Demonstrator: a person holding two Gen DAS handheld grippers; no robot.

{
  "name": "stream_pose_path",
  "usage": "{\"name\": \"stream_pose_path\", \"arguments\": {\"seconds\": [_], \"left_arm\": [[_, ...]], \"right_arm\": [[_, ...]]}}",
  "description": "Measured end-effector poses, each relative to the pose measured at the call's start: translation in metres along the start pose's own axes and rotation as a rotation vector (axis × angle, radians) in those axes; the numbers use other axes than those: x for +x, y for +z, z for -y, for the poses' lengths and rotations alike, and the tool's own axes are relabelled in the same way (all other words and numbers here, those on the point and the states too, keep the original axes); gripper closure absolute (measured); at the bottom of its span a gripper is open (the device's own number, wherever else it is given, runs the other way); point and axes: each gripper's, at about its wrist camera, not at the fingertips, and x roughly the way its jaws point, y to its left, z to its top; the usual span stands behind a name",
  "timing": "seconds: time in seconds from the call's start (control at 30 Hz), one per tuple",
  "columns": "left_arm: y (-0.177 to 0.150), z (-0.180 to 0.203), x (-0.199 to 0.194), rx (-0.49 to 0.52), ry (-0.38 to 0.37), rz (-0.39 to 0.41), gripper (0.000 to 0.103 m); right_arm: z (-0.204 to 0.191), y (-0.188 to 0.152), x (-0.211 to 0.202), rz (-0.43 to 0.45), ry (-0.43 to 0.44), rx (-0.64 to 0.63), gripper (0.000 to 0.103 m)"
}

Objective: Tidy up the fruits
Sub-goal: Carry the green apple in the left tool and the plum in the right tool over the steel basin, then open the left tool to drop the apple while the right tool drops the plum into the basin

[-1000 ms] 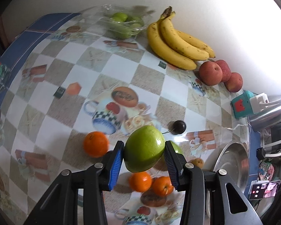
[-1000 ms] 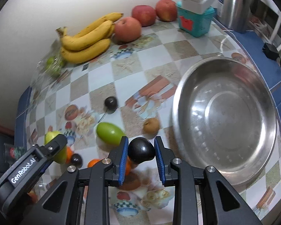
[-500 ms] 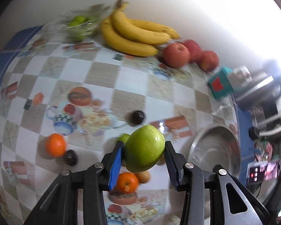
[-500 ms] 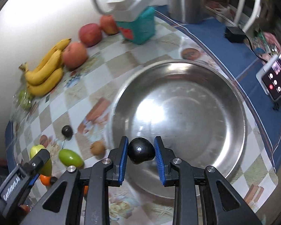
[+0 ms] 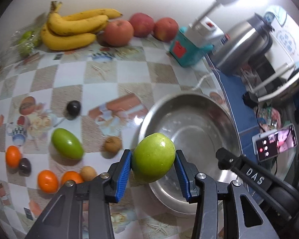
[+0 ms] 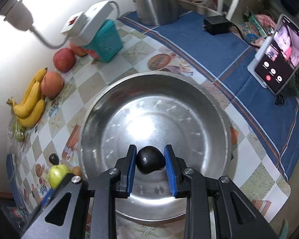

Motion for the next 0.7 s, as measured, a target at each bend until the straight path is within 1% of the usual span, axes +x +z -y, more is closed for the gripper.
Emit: {"name": "stream_pose_path", "arguments": {"seconds": [0.1,0.3,0.53,0.6,0.63,0.7], "left_arm": [[-0.003,0.009,0.01,0.03,0.012,-0.012,0.057],[-0.012,0.025,0.026,0.083,0.031,-0.039,0.057],[-0.016,0.037,0.034,0.128,0.055,-0.047,0.055],[-0.016,0.04,0.03,0.137,0.048,-0.033,0.05],[-0.015,0.04,0.029,0.137,0.046,-0.029,0.044],[-0.014,0.04,0.027,0.137,0.05,-0.021,0.042]], "right_arm": [[0.006,0.002,0.003,-0.009,-0.014,0.012,0.073],[0.013,0.004,0.012,-0.037,-0.011,0.048,0.073],[0.019,0.005,0.019,-0.063,-0.022,0.07,0.072],[0.021,0.005,0.018,-0.064,-0.019,0.083,0.069],[0.022,0.005,0.017,-0.062,-0.018,0.086,0.065],[0.022,0.005,0.016,-0.057,-0.017,0.087,0.065]]}}
